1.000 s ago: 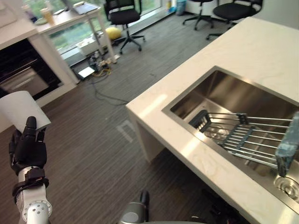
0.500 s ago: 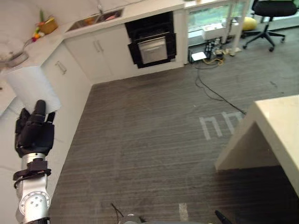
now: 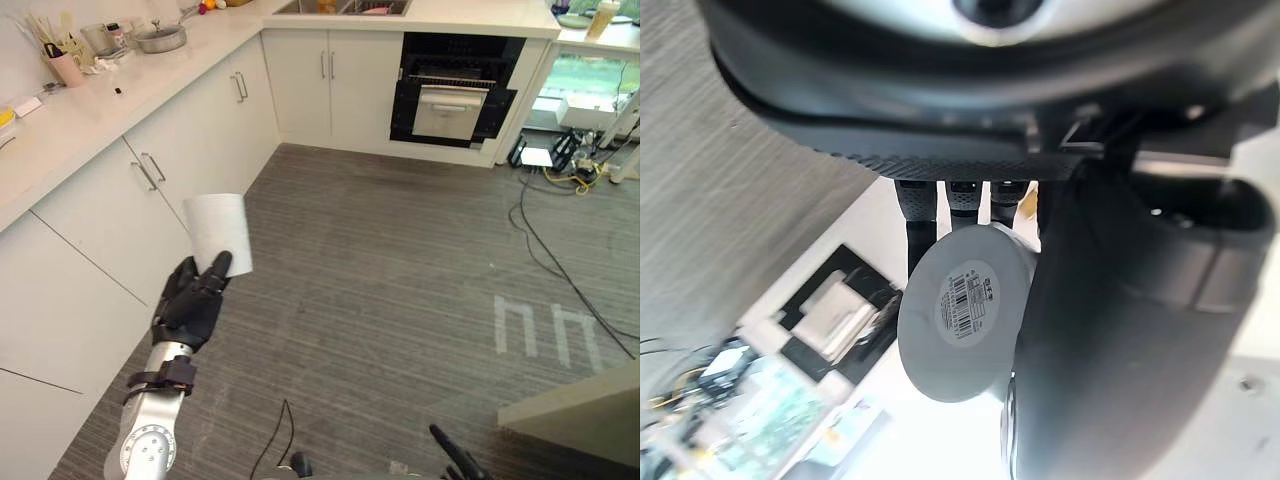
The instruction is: Walk over to the sink, pick up the cup, carry it to the dishwasher, place the cup inside the dishwasher, then close the dishwasher door
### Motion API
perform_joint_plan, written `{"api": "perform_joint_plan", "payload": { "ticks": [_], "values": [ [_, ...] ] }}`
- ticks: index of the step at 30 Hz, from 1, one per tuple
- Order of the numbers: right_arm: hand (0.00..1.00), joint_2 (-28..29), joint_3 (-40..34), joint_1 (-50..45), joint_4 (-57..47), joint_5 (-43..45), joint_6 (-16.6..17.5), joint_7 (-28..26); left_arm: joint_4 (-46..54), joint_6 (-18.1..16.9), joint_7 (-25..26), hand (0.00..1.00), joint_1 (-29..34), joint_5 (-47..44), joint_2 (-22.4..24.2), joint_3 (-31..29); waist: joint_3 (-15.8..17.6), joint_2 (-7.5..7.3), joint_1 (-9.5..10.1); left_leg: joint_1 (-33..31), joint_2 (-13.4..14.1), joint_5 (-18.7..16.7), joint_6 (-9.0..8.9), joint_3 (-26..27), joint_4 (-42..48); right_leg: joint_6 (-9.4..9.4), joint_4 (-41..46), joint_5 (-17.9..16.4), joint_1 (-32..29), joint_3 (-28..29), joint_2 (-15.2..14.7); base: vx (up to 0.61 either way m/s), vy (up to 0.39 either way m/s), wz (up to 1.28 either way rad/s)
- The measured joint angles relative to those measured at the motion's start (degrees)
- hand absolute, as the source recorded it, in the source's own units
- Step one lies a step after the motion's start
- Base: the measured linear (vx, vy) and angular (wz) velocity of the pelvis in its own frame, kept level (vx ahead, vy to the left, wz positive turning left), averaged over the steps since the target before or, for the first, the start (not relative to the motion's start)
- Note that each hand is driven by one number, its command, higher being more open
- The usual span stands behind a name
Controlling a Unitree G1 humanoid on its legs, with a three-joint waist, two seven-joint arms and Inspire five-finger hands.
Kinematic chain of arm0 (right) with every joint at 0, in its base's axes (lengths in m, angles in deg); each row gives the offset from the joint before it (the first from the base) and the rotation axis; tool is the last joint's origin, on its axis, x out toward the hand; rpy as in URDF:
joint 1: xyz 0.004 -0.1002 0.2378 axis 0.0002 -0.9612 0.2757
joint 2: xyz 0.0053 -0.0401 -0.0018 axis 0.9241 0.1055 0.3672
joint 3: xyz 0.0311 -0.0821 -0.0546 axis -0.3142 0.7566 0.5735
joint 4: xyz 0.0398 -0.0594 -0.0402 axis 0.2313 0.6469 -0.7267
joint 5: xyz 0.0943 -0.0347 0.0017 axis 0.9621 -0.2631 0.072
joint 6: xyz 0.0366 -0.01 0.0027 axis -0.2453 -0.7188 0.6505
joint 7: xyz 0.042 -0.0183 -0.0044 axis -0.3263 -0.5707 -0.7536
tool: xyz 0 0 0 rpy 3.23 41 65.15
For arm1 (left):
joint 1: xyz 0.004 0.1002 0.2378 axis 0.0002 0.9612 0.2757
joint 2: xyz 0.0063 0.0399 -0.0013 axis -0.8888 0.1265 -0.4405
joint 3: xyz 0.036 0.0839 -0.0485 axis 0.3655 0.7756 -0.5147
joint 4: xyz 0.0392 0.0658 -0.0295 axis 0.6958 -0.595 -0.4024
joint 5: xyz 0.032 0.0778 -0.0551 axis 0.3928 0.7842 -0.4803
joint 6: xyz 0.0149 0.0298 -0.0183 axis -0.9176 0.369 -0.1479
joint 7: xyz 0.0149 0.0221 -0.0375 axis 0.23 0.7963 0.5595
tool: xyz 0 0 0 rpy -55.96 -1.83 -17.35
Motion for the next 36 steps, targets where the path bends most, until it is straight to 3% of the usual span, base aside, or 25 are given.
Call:
{"api": "perform_joint_plan", "payload": {
  "ticks": [8,9,17,19,20,22,24,25,26,28,29,30,31,33,34,35,36],
  "values": [
    [1.0,-3.0,6.1,0.4,0.2,0.7,-3.2,-0.4,-6.5,-2.3,2.7,0.0,-4.9,0.1,0.0,2.0,-0.5,-0.26,-1.61,3.0,1.5,0.5,-0.77,2.6,-2.5,-1.33,-3.1,1.4,1.5,2.5,2.6,0.02,-0.022,-0.18],
    [1.0,-2.3,7.9,-0.2,2.8,-0.7,-4.5,-0.9,-9.4,-3.3,5.5,0.0,-7.3,2.1,-0.6,2.2,-2.4,-2.15,-2.26,2.9,1.8,3.0,-0.84,3.1,-3.8,-0.98,-7.9,5.1,2.3,3.2,3.7,0.0,-0.001,-0.09],
    [1.0,-2.0,7.0,-1.2,3.2,-0.7,-3.9,-2.4,-9.4,-5.0,5.5,0.0,-6.9,3.8,-0.5,1.7,-2.3,-2.21,-2.56,2.9,2.1,2.9,-0.84,3.9,-3.3,-0.8,-9.5,6.1,2.6,3.8,4.2,0.0,-0.002,-0.05],
    [1.0,-1.7,6.1,-2.0,3.3,-1.2,-3.2,-3.9,-9.4,-6.5,5.9,0.0,-6.5,5.8,-0.4,1.1,-1.9,-2.36,-2.95,2.3,2.7,1.7,-1.0,4.3,-1.2,-0.91,-9.6,6.2,2.8,4.2,4.4,0.0,-0.017,-0.13],
    [1.0,-1.5,5.3,-2.6,3.6,-2.2,-2.8,-5.1,-9.4,-7.8,6.2,0.0,-5.8,7.9,0.1,0.3,-1.5,-2.3,-3.14,1.0,3.7,-0.7,-1.03,4.6,3.1,-1.02,-9.2,6.1,2.9,4.6,4.5,-0.01,-0.024,-0.24],
    [1.0,-1.6,3.5,-3.2,5.5,-2.6,-1.6,-6.4,-9.3,-9.4,7.4,0.0,-5.3,12.4,2.2,-1.1,0.0,-1.53,-3.19,-0.2,5.6,-5.4,-1.19,5.1,9.9,-0.69,-6.0,3.9,2.7,5.6,4.6,-0.03,-0.015,-0.24],
    [1.0,-1.6,1.0,-5.1,6.9,-1.4,0.0,-7.5,-9.0,-11.9,9.4,0.0,-4.4,19.5,5.4,-1.8,0.5,-0.93,-3.24,-1.6,6.6,-10.7,-1.83,3.7,17.4,-0.11,3.8,-2.3,0.2,6.8,3.3,-0.03,0.039,-0.11],
    [1.0,-1.7,0.9,-5.3,7.6,-0.9,0.1,-7.6,-8.9,-12.5,9.8,0.0,-4.2,21.3,5.6,-1.8,0.6,-1.13,-3.24,-2.0,6.6,-11.7,-1.68,3.6,19.0,0.18,6.8,-4.1,-0.7,7.0,2.6,0.01,0.058,0.03],
    [1.0,-1.1,0.0,-6.4,8.2,-0.5,0.2,-7.7,-8.9,-13.6,10.5,0.0,-4.2,24.9,5.7,-1.5,0.8,-1.86,-3.31,-2.5,5.9,-13.6,-1.5,3.3,21.8,0.8,12.6,-7.7,-2.2,7.3,0.5,0.04,0.042,0.18],
    [1.0,0.0,-1.6,-8.6,8.5,0.6,1.1,-6.8,-8.8,-14.5,10.9,0.0,-3.8,27.7,5.7,0.0,0.8,-2.8,-3.5,-2.7,3.2,-15.8,-0.65,2.3,23.6,2.71,17.1,-11.2,-2.3,6.5,-3.2,0.14,0.053,0.39],
    [1.0,0.4,-2.5,-9.2,8.1,2.0,1.9,-6.0,-8.5,-14.6,11.2,0.0,-4.0,28.0,5.6,1.4,0.6,-2.56,-3.72,-2.4,2.1,-16.4,-0.39,1.3,23.1,3.45,21.9,-10.7,-3.2,6.4,-4.9,0.2,0.103,0.48],
    [1.0,1.4,-3.6,-9.2,7.1,3.6,2.6,-5.4,-8.4,-15.5,11.9,0.0,-4.0,28.3,5.8,2.8,1.1,-3.03,-3.86,-1.6,0.8,-16.7,-0.03,0.9,22.8,2.45,33.0,-8.4,-8.9,10.1,-7.0,0.17,0.113,0.41],
    [1.0,2.1,-3.8,-9.2,6.3,4.4,3.0,-5.3,-8.4,-15.6,12.2,0.0,-4.0,28.8,5.7,3.5,1.2,-3.16,-4.0,-0.9,0.2,-16.8,0.07,0.5,22.3,1.54,37.8,-5.9,-11.2,12.0,-7.4,0.16,0.156,0.44],
    [1.0,3.3,-3.8,-9.5,4.1,4.4,4.8,-5.3,-8.4,-15.7,13.2,0.0,-3.9,30.2,5.7,6.4,1.1,-3.15,-4.55,3.4,-0.7,-16.2,0.99,-1.8,17.8,-1.43,47.4,7.1,-15.6,15.0,-7.7,0.2,0.124,0.5],
    [1.0,3.6,-3.3,-9.4,3.3,3.7,6.3,-5.5,-8.4,-16.6,13.6,0.0,-4.0,31.1,5.7,7.2,1.3,-2.51,-5.15,5.1,-0.3,-15.8,1.58,-3.2,15.8,-2.33,51.7,11.1,-18.4,16.3,-6.8,0.21,0.063,0.42],
    [1.0,4.0,-3.3,-9.2,2.8,3.0,6.8,-5.5,-8.3,-17.2,14.0,0.0,-4.1,31.4,5.7,7.4,1.3,-2.27,-5.25,5.9,0.0,-16.1,1.62,-3.7,15.4,-1.99,53.1,6.6,-19.8,16.9,-5.3,0.27,0.036,0.38],
    [1.0,4.7,-3.2,-9.0,2.0,1.9,7.6,-5.4,-8.4,-17.7,14.7,0.0,-4.4,31.3,5.8,7.5,1.4,-2.17,-5.54,6.3,0.7,-16.6,1.41,-4.5,14.9,-2.96,52.7,0.1,-21.7,16.7,-2.5,0.35,-0.044,0.54]
  ]
}}
